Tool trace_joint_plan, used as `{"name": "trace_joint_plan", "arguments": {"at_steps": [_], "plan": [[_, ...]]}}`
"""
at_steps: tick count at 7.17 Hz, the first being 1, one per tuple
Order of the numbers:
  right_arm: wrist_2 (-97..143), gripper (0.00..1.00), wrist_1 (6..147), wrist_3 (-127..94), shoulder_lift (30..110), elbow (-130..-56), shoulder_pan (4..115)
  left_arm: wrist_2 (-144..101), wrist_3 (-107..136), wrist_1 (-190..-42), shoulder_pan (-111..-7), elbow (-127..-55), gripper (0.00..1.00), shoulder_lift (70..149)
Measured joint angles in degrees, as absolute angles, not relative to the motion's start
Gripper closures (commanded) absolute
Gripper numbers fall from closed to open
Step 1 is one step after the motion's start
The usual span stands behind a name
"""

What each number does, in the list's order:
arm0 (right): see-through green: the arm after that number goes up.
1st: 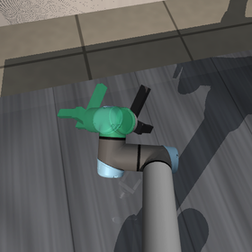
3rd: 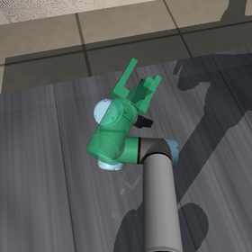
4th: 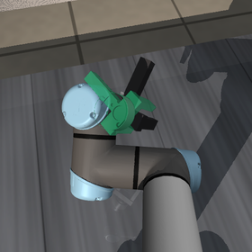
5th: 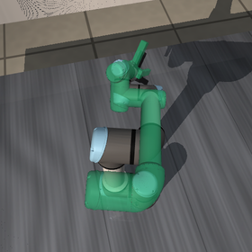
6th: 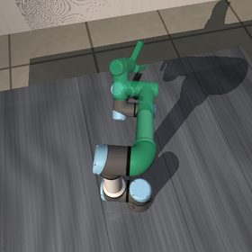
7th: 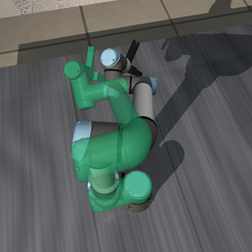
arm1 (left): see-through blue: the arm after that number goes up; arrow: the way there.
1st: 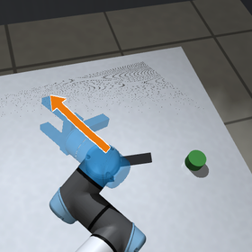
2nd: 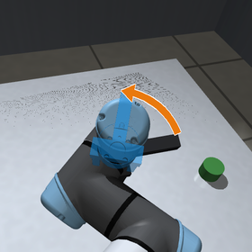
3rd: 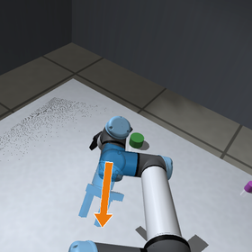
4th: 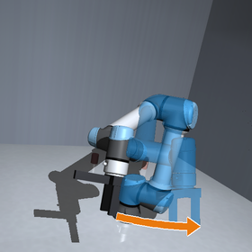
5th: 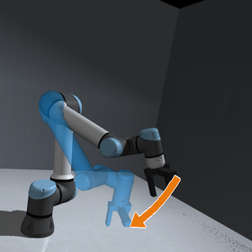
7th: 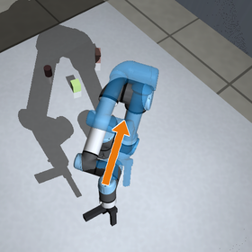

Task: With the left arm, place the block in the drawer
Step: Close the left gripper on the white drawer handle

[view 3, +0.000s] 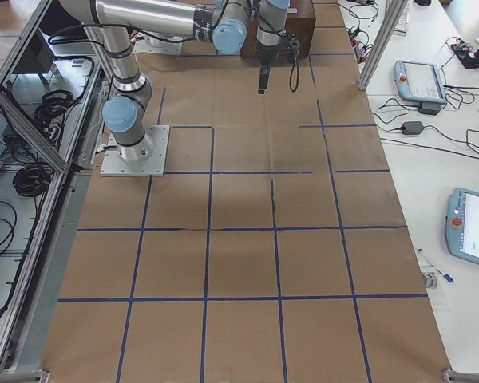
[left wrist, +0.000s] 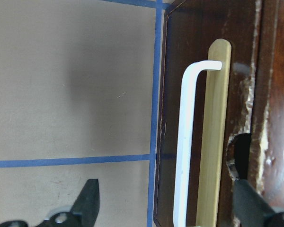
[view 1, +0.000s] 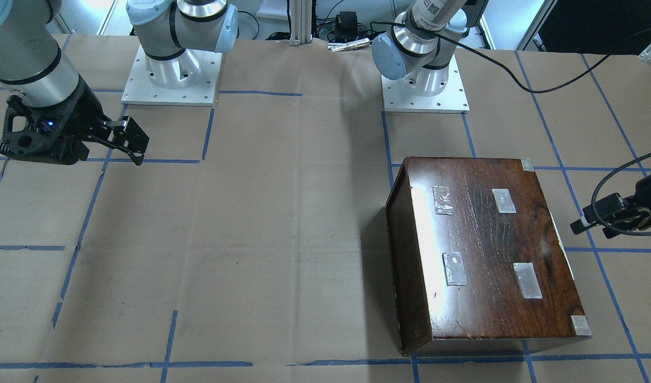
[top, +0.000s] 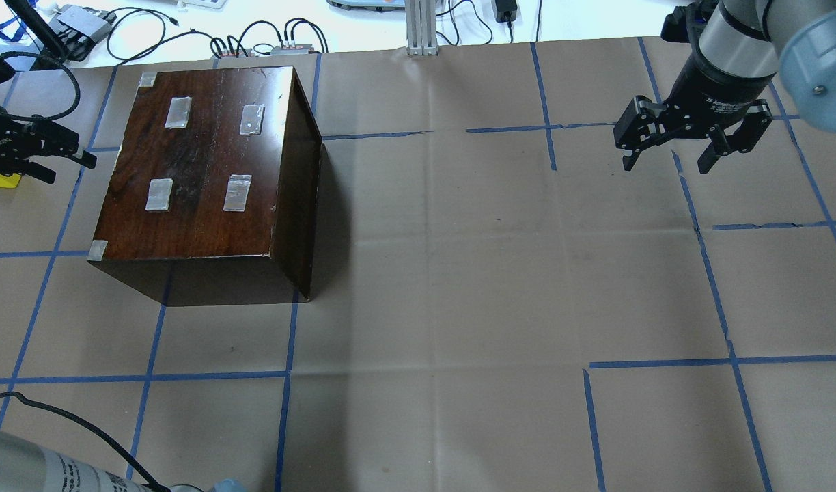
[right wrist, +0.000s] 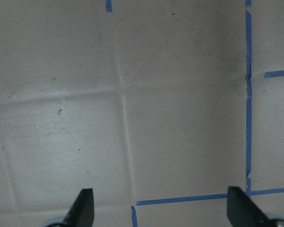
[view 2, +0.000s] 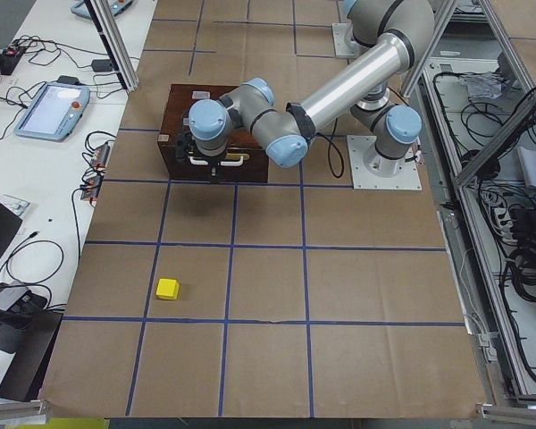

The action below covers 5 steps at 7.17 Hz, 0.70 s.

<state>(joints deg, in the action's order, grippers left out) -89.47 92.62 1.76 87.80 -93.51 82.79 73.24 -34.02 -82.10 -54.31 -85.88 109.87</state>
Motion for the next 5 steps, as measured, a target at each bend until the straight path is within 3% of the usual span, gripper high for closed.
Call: {"name": "trace_joint_plan", "arguments": {"at_steps": [5], "plan": [[-89.5, 0.0, 92.6, 1.8, 87.8, -93.5, 82.8, 73.2, -37.4, -82.0, -54.5, -86.1, 0.01, 112.4]]}}
